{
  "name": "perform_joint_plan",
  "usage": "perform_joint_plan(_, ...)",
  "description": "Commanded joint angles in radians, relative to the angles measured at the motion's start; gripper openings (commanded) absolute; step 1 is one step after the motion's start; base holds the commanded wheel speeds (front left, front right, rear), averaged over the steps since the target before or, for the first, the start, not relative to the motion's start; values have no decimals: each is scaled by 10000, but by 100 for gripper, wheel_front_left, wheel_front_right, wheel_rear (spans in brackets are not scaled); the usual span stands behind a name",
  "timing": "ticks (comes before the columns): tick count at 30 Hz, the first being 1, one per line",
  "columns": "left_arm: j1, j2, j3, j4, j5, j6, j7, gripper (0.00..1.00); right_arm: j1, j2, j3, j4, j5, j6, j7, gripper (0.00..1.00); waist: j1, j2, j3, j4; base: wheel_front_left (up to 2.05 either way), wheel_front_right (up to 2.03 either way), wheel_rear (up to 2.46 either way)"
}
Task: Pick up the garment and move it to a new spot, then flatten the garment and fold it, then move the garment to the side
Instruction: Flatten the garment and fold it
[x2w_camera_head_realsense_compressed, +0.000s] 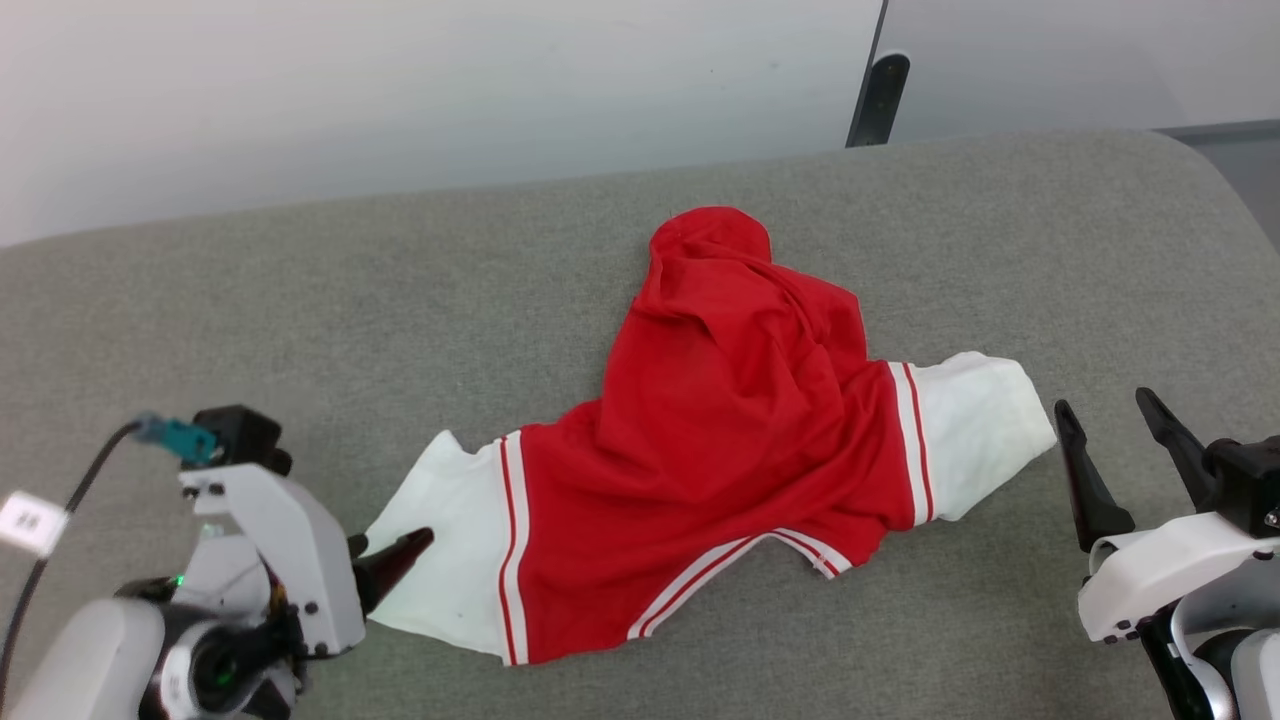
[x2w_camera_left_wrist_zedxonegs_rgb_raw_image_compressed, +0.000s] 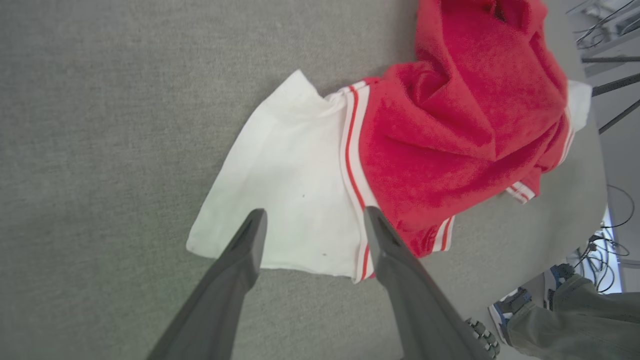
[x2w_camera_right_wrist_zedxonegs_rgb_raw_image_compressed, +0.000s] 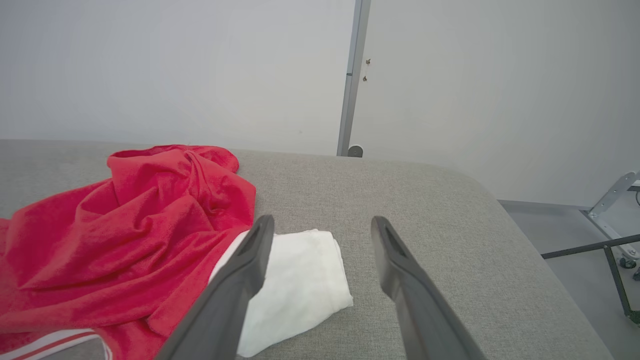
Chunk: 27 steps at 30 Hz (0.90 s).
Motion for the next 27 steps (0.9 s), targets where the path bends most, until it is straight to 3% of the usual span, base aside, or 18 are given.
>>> perform_joint_plan(1,-313,141,-191,108,154,269,498,100,-57,56,3,-70,7,-11,33,100,0,-1,94,-34,0,0,0)
perform_joint_plan(8,-949,506,-768,1150,570,564,1506,100,-242,149,107,-162,139,-11,139,100,0,-1,485,-222,0,0,0)
perform_joint_plan(16,-1394,775,-1278,2442,992,236,1837,100,-341,151,17,-270,200,-11,238,100,0,-1,843,-284,0,0,0)
perform_joint_plan(24,-1684,-43,-1596,3804,613,204,2109,100,-425,150,-47,-455,155,-11,470,100,0,-1,1006,-165,0,0,0)
perform_joint_plan(25,-1679,-148,-1728,3923,581,142,2258,95,-405,136,-47,-477,167,-11,516,100,0,-1,1016,-137,0,0,0)
perform_joint_plan(27,-1643,-373,-1855,4134,475,171,2464,5,-390,110,-25,-532,235,-11,643,100,0,-1,1039,-83,0,0,0)
